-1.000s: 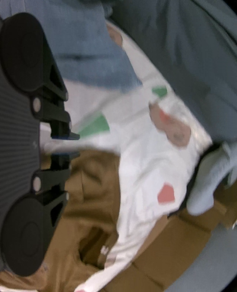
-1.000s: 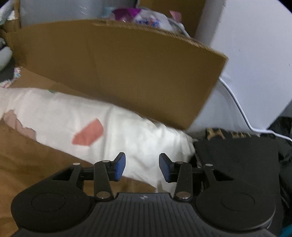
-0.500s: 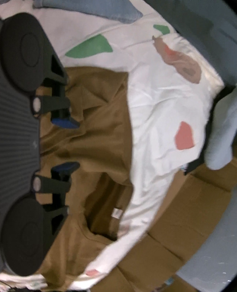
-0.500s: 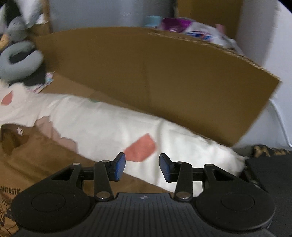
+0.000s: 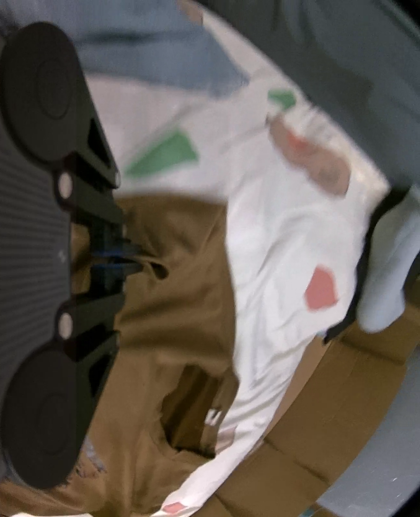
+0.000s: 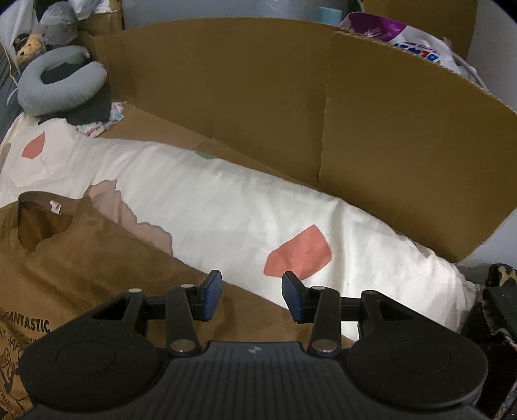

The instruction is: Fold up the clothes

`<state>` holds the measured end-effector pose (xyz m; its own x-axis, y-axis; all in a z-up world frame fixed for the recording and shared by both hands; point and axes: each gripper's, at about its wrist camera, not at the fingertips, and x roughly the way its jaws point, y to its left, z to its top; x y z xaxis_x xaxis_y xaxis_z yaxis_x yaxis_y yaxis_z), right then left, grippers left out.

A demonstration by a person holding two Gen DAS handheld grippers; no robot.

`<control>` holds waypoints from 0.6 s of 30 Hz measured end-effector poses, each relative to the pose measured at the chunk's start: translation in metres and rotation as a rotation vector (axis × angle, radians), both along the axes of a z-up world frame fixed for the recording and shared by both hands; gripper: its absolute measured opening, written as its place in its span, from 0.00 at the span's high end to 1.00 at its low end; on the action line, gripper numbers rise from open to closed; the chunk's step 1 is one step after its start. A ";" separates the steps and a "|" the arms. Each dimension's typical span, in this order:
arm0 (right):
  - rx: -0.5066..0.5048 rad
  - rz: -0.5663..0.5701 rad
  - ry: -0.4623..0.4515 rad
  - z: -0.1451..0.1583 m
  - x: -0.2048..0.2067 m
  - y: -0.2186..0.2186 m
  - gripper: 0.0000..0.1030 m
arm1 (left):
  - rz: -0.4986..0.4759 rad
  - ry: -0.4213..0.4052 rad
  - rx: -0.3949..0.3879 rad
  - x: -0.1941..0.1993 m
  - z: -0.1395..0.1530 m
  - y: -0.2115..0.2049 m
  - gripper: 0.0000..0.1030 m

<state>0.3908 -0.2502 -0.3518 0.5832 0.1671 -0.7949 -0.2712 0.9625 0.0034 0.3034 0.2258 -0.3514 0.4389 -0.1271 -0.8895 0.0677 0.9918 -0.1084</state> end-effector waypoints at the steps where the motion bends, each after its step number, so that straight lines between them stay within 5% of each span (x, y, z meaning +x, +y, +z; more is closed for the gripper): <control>1: 0.001 0.009 0.007 -0.001 0.001 0.001 0.53 | 0.010 -0.001 0.013 -0.002 0.006 0.009 0.96; 10: -0.029 0.081 0.038 -0.015 0.012 0.012 0.53 | 0.126 0.033 0.181 -0.019 0.022 0.085 0.95; 12: -0.031 0.094 0.042 -0.017 0.013 0.013 0.53 | 0.156 0.056 0.223 -0.019 0.020 0.097 0.88; 14: -0.035 0.103 0.046 -0.019 0.014 0.014 0.53 | 0.159 0.061 0.241 -0.017 0.021 0.102 0.60; 18: -0.037 0.121 0.055 -0.022 0.015 0.013 0.53 | 0.122 0.039 0.240 -0.008 0.026 0.099 0.53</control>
